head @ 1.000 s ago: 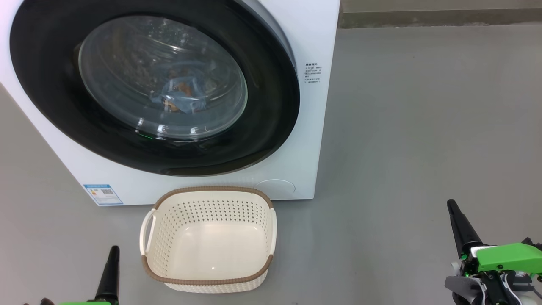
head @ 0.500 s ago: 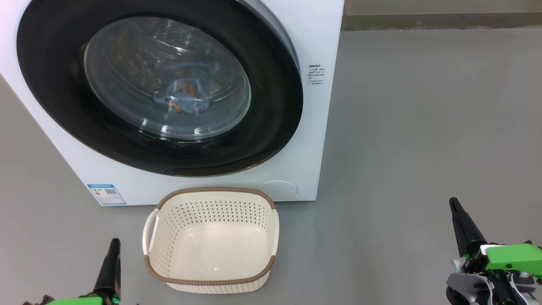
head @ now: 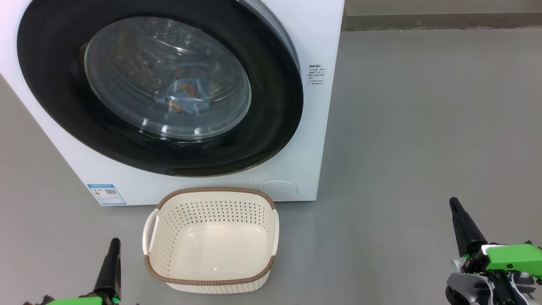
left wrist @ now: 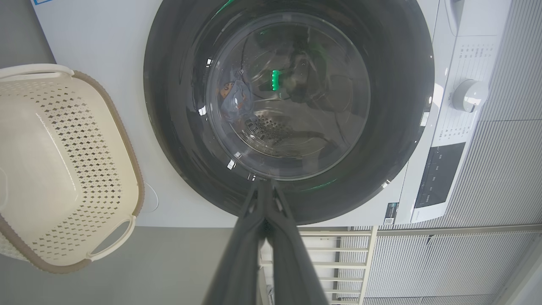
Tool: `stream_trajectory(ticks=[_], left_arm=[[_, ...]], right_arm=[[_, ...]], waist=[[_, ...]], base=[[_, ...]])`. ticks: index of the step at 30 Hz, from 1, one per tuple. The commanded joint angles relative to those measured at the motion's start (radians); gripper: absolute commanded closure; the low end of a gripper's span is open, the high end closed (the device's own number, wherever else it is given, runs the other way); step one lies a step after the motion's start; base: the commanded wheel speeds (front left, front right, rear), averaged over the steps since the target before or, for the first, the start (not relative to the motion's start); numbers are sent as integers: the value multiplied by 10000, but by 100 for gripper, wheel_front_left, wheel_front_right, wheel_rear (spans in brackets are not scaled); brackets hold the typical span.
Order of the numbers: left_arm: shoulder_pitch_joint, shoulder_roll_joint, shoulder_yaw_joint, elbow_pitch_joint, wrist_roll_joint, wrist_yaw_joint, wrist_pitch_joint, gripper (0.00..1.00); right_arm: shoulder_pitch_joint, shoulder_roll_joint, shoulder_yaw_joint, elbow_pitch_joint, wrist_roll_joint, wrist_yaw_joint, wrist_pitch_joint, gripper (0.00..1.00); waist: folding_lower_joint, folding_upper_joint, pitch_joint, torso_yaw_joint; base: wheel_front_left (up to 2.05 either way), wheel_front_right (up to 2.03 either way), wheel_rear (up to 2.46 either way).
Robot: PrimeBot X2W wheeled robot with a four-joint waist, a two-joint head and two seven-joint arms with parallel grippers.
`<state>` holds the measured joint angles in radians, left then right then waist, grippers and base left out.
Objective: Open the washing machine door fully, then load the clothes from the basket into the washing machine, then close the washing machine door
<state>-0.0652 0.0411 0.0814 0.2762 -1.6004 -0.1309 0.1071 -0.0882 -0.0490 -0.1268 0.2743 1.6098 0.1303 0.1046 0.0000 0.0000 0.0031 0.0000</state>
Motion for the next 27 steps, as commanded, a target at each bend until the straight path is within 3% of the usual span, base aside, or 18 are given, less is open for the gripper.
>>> stream_trajectory(ticks=[1,27], left_arm=[[-427,91,327,-313,-79,2,64,100],[-427,91,326,-313,-80,2,63,100]], right_arm=[[-192,-60,189,-299,36,4,39,100],[-194,-44,166,-297,17,4,58,100]], waist=[[0,0,0,0],[0,0,0,0]], base=[[0,0,0],[0,0,0]])
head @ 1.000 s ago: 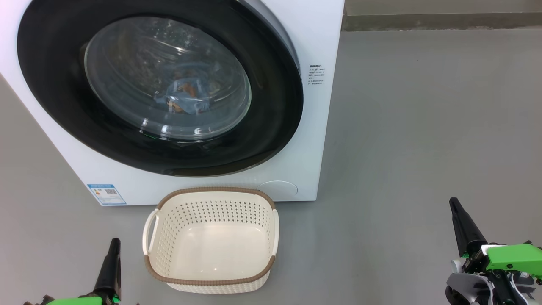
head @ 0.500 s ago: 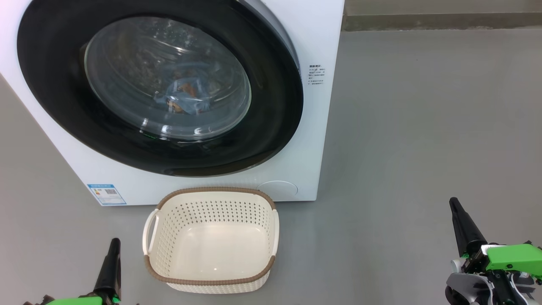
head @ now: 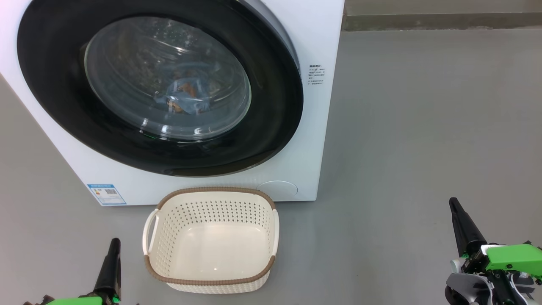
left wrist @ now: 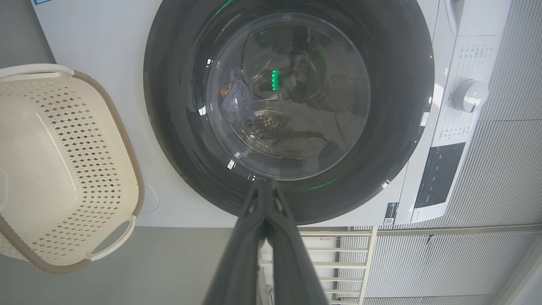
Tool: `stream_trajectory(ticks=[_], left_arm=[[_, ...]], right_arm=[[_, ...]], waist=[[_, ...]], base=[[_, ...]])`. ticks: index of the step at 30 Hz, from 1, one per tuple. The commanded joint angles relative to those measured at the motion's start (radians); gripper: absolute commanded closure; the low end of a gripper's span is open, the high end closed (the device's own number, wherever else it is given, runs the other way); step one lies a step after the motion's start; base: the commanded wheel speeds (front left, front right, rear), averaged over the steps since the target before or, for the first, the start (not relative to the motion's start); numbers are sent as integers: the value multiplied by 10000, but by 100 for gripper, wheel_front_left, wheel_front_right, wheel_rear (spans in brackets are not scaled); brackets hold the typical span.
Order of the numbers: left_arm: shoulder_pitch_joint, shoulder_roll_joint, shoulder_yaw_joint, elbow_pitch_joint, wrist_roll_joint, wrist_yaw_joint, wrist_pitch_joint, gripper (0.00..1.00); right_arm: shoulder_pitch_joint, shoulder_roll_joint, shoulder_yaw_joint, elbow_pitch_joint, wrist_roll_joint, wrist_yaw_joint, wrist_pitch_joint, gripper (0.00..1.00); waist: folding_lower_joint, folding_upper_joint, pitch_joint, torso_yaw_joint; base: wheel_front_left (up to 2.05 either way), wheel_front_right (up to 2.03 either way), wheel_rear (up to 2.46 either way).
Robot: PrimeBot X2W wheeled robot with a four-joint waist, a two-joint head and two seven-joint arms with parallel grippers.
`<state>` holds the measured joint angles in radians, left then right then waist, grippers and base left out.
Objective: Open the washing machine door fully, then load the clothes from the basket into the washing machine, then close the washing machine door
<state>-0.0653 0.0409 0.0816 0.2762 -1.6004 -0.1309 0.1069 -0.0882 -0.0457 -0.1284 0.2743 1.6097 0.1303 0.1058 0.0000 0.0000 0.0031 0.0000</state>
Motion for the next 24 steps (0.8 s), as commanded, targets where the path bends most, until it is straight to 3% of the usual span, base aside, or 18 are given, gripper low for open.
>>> stream_trajectory(ticks=[1,24], left_arm=[[-426,93,324,-313,-80,2,64,100],[-426,93,323,-313,-81,2,64,100]], right_arm=[[-194,-76,181,-297,18,4,47,100],[-195,-67,166,-297,6,4,58,100]], waist=[[0,0,0,0],[0,0,0,0]], base=[[0,0,0],[0,0,0]])
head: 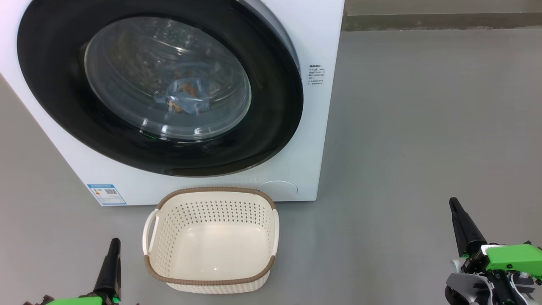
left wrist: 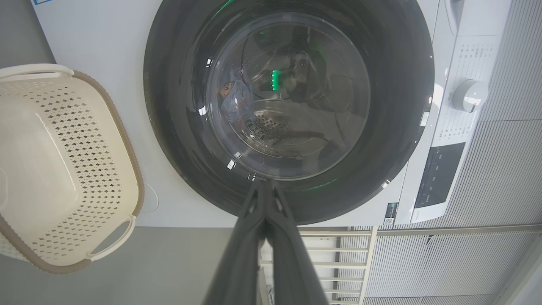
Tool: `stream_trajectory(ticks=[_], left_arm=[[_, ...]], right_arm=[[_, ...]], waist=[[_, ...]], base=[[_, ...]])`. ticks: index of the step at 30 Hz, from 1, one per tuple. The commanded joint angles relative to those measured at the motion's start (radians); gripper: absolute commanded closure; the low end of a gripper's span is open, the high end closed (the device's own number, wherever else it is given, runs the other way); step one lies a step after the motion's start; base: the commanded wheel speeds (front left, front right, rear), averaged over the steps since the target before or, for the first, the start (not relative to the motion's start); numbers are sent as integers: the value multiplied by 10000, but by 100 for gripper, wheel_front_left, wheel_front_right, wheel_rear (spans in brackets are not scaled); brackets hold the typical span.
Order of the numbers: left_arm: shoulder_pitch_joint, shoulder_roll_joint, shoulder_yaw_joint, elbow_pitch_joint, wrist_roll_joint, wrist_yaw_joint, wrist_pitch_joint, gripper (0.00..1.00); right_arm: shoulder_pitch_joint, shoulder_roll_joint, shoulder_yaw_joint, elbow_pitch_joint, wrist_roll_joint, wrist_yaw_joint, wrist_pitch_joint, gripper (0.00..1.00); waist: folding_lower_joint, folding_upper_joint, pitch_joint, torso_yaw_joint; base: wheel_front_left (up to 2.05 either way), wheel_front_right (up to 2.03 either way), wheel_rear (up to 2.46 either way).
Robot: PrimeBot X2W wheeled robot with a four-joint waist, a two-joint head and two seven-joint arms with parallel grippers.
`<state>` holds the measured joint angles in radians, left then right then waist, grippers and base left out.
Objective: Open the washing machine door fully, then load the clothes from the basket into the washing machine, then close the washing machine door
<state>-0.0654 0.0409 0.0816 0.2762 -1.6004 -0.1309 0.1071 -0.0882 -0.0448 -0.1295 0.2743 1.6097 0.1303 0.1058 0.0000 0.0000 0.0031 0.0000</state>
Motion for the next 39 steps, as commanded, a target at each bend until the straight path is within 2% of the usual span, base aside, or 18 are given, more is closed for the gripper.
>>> stream_trajectory(ticks=[1,39], left_arm=[[-425,93,323,-313,-81,2,62,100],[-425,93,322,-313,-82,2,61,100]], right_arm=[[-196,-76,177,-297,6,4,58,100],[-197,-66,163,-296,-6,4,70,100]], waist=[[0,0,0,0],[0,0,0,0]], base=[[0,0,0],[0,0,0]])
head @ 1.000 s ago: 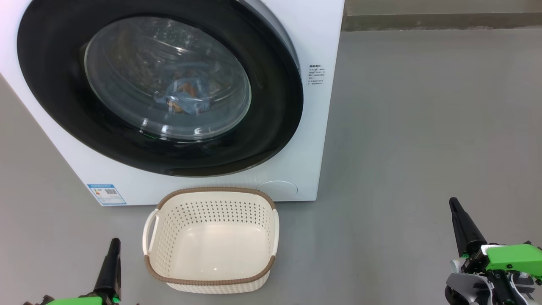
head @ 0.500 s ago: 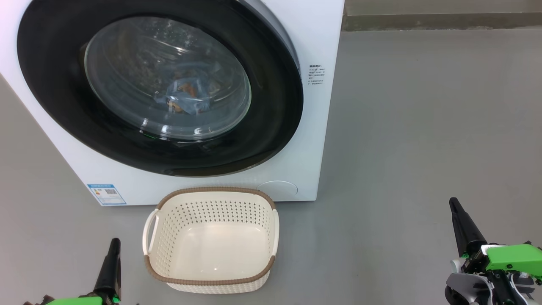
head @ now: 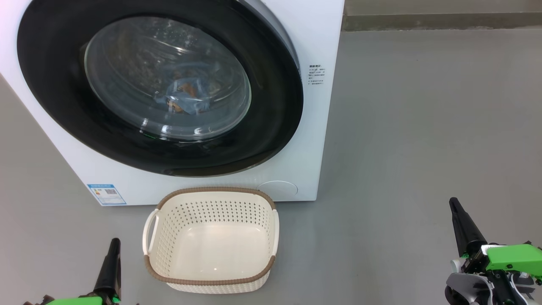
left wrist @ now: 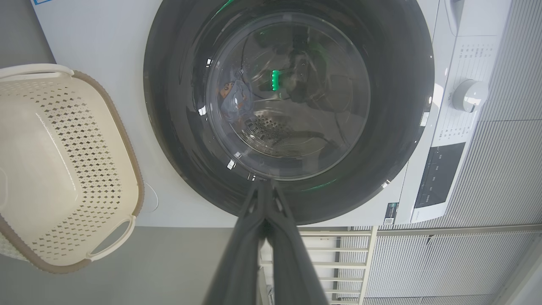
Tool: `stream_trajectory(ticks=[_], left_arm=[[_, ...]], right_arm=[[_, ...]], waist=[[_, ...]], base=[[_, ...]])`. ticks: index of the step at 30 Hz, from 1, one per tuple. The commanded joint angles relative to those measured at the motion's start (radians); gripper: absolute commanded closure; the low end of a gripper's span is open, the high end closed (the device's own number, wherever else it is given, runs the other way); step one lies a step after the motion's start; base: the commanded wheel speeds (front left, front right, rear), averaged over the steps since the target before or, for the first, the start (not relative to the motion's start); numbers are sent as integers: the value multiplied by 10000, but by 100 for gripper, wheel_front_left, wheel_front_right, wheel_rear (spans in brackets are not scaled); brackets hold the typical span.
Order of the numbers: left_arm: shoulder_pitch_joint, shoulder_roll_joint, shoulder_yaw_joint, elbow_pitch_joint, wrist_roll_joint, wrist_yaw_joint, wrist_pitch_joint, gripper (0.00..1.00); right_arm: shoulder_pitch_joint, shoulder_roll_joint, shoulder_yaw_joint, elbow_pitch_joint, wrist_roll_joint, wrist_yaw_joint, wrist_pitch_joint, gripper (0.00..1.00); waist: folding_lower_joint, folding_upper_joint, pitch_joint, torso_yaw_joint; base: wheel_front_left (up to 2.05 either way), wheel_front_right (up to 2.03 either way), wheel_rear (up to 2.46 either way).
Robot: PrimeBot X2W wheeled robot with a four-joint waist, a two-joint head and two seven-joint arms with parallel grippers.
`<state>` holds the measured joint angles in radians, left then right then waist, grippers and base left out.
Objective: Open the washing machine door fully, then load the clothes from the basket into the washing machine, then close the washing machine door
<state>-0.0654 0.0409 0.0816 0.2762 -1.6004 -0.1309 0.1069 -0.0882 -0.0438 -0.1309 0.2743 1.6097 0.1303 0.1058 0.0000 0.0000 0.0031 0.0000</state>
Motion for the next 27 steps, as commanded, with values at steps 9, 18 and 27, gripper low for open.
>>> stream_trajectory(ticks=[9,18,27], left_arm=[[-425,93,321,-313,-82,2,63,100],[-425,93,321,-313,-82,2,63,100],[-425,93,321,-313,-83,2,62,100]], right_arm=[[-197,-74,174,-296,-8,4,72,100],[-197,-73,172,-296,-10,4,74,100],[-198,-72,170,-296,-11,4,75,100]], waist=[[0,0,0,0],[0,0,0,0],[0,0,0,0]], base=[[0,0,0],[0,0,0],[0,0,0]])
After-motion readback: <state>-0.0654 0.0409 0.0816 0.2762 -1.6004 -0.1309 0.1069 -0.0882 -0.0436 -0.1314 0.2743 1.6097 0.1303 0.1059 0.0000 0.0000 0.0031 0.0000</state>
